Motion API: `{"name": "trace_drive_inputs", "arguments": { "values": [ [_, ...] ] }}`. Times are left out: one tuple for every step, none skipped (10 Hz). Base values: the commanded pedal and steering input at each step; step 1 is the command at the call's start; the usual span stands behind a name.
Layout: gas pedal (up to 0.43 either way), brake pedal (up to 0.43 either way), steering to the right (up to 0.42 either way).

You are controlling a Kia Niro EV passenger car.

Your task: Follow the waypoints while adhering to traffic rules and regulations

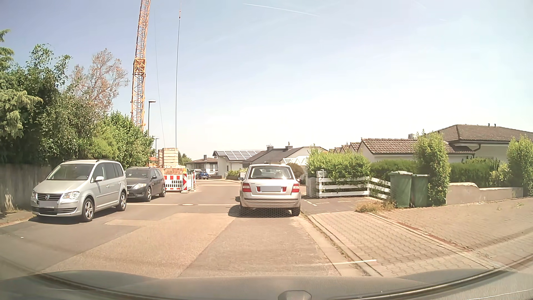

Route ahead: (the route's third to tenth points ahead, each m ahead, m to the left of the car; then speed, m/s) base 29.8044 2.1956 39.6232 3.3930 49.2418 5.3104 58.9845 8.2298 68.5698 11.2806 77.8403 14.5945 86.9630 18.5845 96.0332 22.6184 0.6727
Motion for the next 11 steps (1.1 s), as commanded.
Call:
{"name": "trace_drive_inputs", "arguments": {
  "values": [
    [0.008, 0.000, -0.521],
    [0.008, 0.000, -0.540],
    [0.008, 0.000, -0.555],
    [0.008, 0.000, -0.565],
    [0.008, 0.000, -0.570],
    [0.008, 0.000, -0.570],
    [0.008, 0.000, -0.570],
    [0.008, 0.000, -0.570],
    [0.008, 0.000, -0.570],
    [0.008, 0.000, -0.569],
    [0.008, 0.000, -0.569]
  ]
}}
